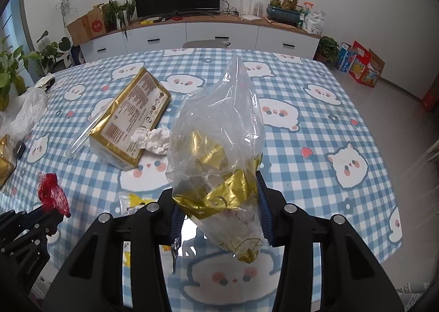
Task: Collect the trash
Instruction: 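Carry the red mesh bag and clear plastic bag over the trash bin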
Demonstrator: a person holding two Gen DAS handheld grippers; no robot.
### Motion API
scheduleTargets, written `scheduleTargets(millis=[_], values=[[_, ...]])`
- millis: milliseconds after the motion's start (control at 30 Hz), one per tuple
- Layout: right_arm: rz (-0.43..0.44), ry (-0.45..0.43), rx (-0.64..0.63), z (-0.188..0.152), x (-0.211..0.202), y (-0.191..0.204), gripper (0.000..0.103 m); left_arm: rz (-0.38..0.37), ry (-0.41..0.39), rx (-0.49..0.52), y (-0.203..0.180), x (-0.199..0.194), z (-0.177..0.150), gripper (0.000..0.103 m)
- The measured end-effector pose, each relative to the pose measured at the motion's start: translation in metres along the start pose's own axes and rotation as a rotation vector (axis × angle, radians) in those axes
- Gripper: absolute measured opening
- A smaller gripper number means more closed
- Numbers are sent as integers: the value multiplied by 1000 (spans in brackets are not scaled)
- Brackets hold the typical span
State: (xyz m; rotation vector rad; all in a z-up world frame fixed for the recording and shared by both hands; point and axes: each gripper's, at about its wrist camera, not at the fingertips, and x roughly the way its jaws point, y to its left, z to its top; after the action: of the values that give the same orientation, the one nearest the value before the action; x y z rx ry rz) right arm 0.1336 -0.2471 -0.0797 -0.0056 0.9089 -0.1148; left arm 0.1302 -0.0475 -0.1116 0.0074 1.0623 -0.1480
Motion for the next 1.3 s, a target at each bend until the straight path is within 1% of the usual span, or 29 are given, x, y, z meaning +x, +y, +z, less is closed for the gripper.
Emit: scheduleTargets(millis=[200, 267, 367, 500, 633, 833, 1000, 1033, 1133, 1200, 1300], values=[[29, -17, 0, -48, -38, 2, 43, -8, -26, -4, -2, -25, -24, 19], [53, -17, 12, -64, -48, 2, 43, -22, -40, 1, -5, -33, -35, 19], [53, -31, 3, -86, -62, 4, 43, -27, -39, 8, -8, -42, -56, 19], [59, -20, -9, -112, -74, 7, 43, -40, -30, 22, -14, -53, -83, 19], [72, 4, -10, -138, -81, 14, 43, -49, -26, 14, -15, -62, -108, 19], [83, 41, -24, -172, -86, 22, 43, -44, -15, -11, -8, -67, -143, 19], [88, 82, -35, -197, -81, 30, 43, -35, 12, -25, -2, -61, -170, 19], [87, 90, -40, -202, -79, 32, 43, -38, 17, -30, 1, -58, -175, 19], [119, 145, -39, -219, -64, 38, 43, -25, 42, -42, 5, -51, -187, 19], [103, 169, -57, -229, -53, 43, 43, -29, 65, -57, 9, -42, -195, 19], [118, 208, -58, -240, -38, 47, 43, -25, 86, -56, 12, -27, -206, 19]])
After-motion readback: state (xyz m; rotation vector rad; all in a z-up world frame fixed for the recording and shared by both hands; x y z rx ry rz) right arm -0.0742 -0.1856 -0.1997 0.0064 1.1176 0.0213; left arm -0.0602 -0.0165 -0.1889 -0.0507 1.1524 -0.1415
